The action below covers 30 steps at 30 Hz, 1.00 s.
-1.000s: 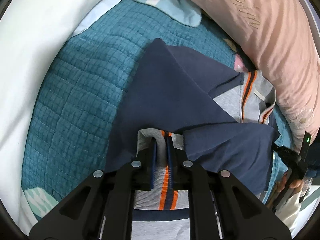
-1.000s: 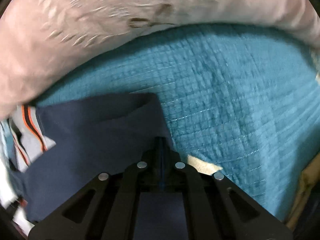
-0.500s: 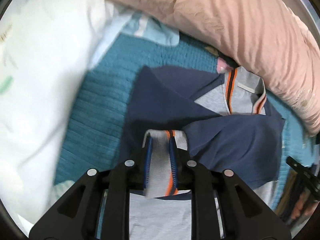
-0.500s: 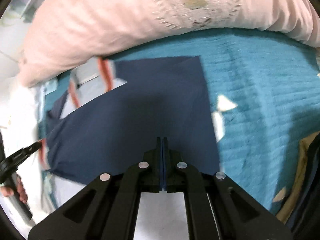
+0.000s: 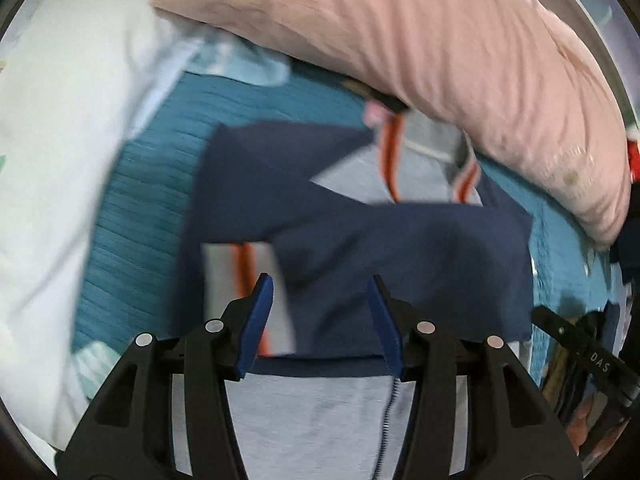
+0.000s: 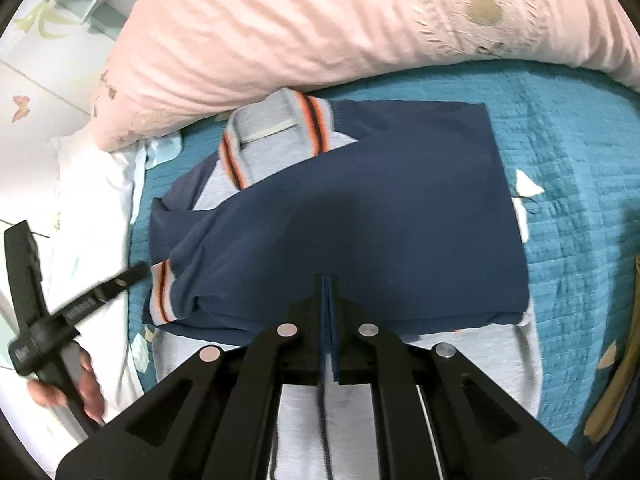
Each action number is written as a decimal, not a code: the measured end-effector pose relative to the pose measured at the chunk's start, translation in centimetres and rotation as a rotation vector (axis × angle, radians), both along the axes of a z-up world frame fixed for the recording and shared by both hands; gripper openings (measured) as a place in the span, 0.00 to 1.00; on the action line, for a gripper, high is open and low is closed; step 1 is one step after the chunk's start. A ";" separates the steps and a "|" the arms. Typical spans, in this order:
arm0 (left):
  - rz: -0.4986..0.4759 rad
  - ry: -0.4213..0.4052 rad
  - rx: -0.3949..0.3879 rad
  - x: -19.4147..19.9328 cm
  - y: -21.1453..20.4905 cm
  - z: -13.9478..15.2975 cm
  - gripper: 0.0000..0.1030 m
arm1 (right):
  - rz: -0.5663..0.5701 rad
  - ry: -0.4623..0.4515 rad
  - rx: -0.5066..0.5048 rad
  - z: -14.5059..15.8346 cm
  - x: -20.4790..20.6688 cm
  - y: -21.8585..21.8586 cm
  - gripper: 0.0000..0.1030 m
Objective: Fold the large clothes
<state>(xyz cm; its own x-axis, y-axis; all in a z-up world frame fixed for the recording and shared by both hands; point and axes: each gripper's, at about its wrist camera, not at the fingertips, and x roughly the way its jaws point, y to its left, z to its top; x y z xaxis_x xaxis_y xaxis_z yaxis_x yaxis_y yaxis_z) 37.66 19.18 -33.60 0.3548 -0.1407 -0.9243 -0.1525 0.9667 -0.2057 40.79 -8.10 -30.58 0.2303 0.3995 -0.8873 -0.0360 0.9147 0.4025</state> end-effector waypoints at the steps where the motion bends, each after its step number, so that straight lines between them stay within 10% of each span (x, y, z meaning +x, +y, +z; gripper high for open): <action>1: -0.020 0.005 -0.015 0.0 -1.1 -0.4 0.43 | 0.005 0.009 0.014 -0.1 0.0 0.7 0.04; 20: -0.044 0.118 -0.077 -1.7 -4.2 -7.6 0.02 | -0.036 0.210 0.146 -9.0 0.3 1.3 0.00; 27: -0.013 0.118 0.093 -2.4 -2.1 -6.4 0.02 | -0.094 0.150 0.043 -7.1 0.5 -4.7 0.00; 30: 0.015 0.160 0.028 -2.5 -0.4 -7.4 0.03 | -0.148 0.114 -0.102 -6.4 0.5 -6.9 0.02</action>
